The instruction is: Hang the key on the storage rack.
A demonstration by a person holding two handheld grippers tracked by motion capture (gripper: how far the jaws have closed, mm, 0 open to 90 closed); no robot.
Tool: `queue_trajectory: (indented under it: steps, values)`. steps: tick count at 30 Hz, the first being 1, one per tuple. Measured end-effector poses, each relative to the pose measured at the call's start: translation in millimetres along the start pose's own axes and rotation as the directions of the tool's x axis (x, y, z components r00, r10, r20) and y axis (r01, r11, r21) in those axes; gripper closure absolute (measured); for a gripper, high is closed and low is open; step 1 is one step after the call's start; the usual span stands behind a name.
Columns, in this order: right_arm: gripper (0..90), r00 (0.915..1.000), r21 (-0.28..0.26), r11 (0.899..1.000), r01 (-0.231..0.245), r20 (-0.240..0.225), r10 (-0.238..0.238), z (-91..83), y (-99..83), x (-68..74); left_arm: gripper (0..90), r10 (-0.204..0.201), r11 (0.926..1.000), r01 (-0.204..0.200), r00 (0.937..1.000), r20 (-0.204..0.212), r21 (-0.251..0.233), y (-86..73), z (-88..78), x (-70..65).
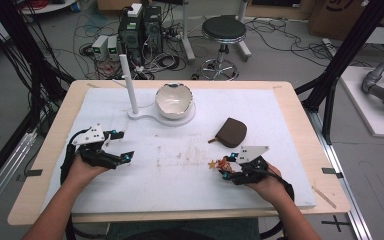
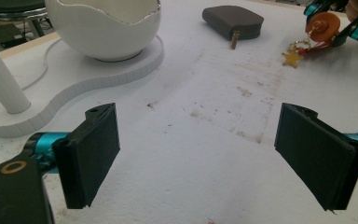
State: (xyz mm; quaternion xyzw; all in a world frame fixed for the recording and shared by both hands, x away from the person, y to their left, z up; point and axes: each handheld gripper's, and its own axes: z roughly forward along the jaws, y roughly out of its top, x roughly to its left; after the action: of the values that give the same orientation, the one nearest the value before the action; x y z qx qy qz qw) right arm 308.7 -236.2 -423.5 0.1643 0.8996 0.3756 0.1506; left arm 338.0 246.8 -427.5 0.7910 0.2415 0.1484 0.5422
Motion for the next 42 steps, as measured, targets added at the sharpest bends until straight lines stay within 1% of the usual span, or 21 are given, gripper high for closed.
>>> queue_trajectory:
  steps: [1,3,4,7,13,23,34,40,42]
  values:
    - [50.1,0.9999,-0.008,1.0,-0.009,-0.005,0.009,-1.5,0.7,0.3,13.9,0.0,1.0,0.0,1.0,0.0,0.0,0.0,0.0,0.0]
    - [50.2,1.0,-0.026,1.0,0.0,-0.004,0.0,-4.3,2.4,-1.2,13.9,-0.001,1.0,0.001,1.0,0.0,-0.001,0.0,-0.2,0.1]
    - [50.2,0.9999,-0.035,0.999,-0.008,-0.006,0.008,-5.8,3.6,-1.1,13.9,-0.001,1.0,0.001,1.0,-0.001,-0.001,0.1,-0.3,0.0]
    - [50.3,1.0,-0.063,0.998,-0.007,-0.006,0.007,-10.3,8.6,-2.1,13.9,0.0,1.0,0.0,1.0,-0.001,-0.001,0.2,-0.4,0.1]
    - [50.4,0.9999,-0.127,0.992,-0.013,-0.012,0.012,-19.8,18.6,-4.5,13.9,0.0,1.0,0.0,1.0,0.0,-0.004,0.5,-0.9,-0.2]
    - [50.5,0.9999,-0.17,0.985,0.012,0.009,-0.011,-30.0,35.8,-9.8,13.9,0.0,1.0,0.0,1.0,-0.004,-0.008,0.9,-1.7,0.1]
    - [50.5,0.9998,-0.193,0.981,0.003,0.022,0.001,-38.3,40.7,-18.3,13.9,0.006,0.9999,-0.006,1.0,0.0,-0.011,1.7,-1.2,-0.3]
    - [50.5,0.9998,-0.206,0.978,-0.002,0.021,0.006,-41.9,48.6,-25.7,14.0,0.012,0.9998,-0.012,0.9999,0.002,-0.014,2.4,-1.9,-1.3]
    - [50.5,0.9997,-0.208,0.978,0.01,0.023,-0.006,-42.4,53.1,-28.6,14.0,0.018,0.9998,-0.018,0.9998,0.001,-0.01,3.3,-2.2,-1.9]
